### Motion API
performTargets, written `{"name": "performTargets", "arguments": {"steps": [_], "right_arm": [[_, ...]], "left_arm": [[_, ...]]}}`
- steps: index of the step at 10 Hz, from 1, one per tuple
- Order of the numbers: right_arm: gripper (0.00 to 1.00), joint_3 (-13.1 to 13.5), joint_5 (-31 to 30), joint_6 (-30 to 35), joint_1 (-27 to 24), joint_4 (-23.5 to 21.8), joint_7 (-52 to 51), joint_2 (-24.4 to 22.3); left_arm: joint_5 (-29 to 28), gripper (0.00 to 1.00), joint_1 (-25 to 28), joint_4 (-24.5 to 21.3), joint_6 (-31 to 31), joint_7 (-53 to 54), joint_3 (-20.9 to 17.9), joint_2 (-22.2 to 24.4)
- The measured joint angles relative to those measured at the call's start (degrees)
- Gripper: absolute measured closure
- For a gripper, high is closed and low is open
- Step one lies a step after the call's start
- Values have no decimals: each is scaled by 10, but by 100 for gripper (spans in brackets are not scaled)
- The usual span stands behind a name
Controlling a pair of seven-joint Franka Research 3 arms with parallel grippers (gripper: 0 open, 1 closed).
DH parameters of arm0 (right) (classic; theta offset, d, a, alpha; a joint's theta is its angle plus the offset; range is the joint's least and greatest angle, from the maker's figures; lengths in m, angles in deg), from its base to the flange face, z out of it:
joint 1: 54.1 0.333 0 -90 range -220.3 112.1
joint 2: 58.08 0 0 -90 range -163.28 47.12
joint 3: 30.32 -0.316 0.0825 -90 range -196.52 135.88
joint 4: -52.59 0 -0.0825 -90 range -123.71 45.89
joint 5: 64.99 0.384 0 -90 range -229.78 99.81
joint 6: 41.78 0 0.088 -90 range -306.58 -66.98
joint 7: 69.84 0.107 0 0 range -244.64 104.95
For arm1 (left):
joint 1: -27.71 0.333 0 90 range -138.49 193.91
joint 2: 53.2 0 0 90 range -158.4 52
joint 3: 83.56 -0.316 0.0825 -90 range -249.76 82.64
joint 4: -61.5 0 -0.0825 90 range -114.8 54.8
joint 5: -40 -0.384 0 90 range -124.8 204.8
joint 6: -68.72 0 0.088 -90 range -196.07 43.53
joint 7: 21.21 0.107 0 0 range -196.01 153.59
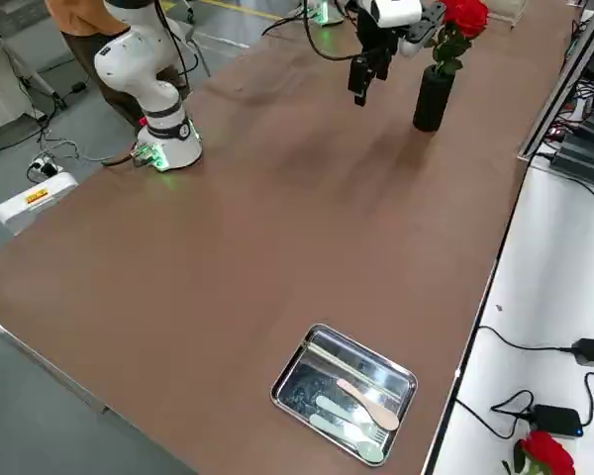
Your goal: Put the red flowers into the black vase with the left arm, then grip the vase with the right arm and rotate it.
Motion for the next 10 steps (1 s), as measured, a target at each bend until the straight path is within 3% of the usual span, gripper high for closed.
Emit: {"name": "performTargets", "arguments": {"steps": [2,4,7,10], "right_arm": [[0,0,6,-12,12,0,5,1],[0,-1,10,-34,36,-3,38,12],[0,-2,12,-107,105,-7,143,52],[0,-4,36,-209,177,-10,223,114]], "left_arm": [[81,21,45,2,0,78,4,68],[131,20,135,1,-22,151,43,118],[155,20,359,-1,-74,257,194,133],[233,19,563,-3,-115,378,294,132]]}}
